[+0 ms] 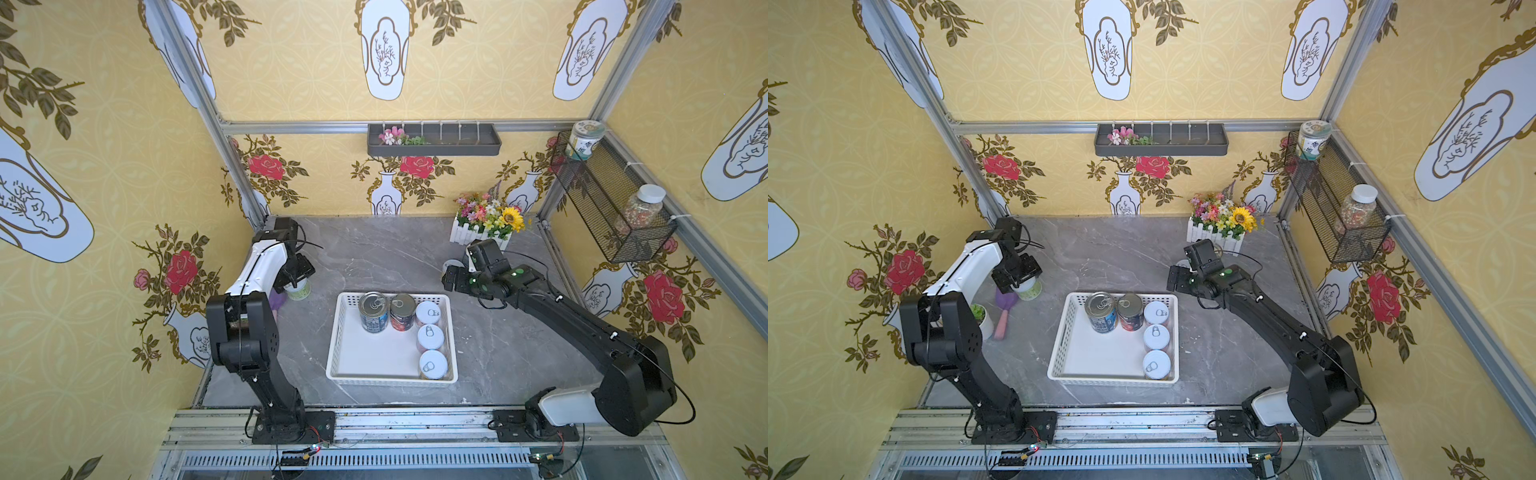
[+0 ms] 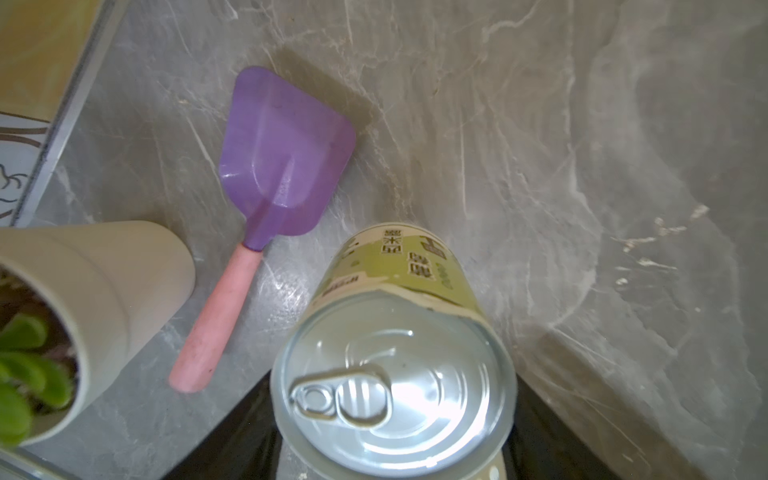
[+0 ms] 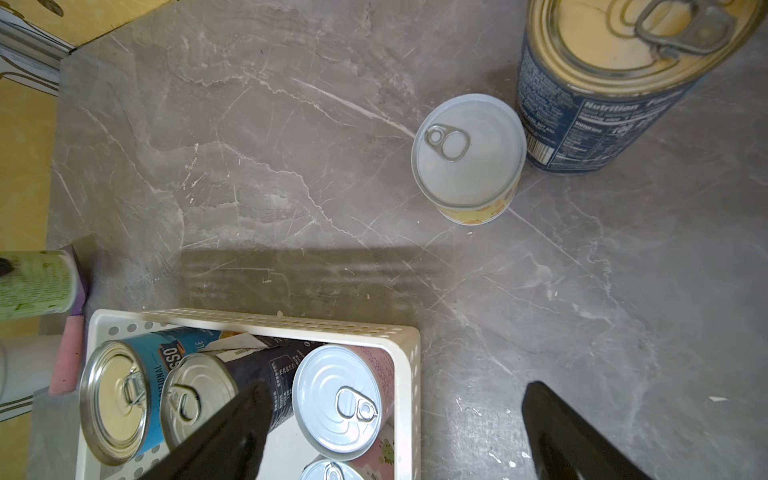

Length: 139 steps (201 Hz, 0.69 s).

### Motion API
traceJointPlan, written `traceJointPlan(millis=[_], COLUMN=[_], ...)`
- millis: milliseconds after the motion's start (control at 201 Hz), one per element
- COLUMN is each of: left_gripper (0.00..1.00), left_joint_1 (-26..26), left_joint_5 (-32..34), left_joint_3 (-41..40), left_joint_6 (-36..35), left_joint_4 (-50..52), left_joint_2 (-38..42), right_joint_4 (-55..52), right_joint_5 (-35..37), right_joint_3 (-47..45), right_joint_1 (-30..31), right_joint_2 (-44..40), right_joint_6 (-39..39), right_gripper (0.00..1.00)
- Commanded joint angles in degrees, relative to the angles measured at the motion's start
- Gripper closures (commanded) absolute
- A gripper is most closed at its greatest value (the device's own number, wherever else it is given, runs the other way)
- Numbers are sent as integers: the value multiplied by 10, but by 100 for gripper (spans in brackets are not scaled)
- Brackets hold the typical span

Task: Put the canned food in the basket
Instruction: Pick up the canned food from the center of the board, then place the canned food in the basket.

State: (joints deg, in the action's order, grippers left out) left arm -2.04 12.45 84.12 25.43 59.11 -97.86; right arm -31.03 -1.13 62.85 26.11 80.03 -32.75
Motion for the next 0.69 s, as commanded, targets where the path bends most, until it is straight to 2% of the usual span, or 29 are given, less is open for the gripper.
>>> traceJointPlan(millis=[0,149,284,458,623,688], left_gripper=[30,29,30,30,32,32], left_joint_1=[23,74,106,175,277,339], left_joint_5=[6,29,0,-27,-34,-31], left_joint_3=[17,51,63,42,4,-6], left_joint_6=[-12,-3,12,44,98,127], left_joint_4=[49,105,134,141,137,133], left_joint_2=[43,104,156,222,255,263], right_joint_4=[-2,-3,-4,-6,-7,-7], right_joint_5=[17,28,32,43,47,49], right_joint_3=[3,2,0,0,2,3], right_joint_1=[1,1,1,1,1,1], right_joint_2=[-1,-7,-8,-6,0,1], right_joint_6=[5,6,6,7,8,8], right_gripper=[3,3,3,3,3,3])
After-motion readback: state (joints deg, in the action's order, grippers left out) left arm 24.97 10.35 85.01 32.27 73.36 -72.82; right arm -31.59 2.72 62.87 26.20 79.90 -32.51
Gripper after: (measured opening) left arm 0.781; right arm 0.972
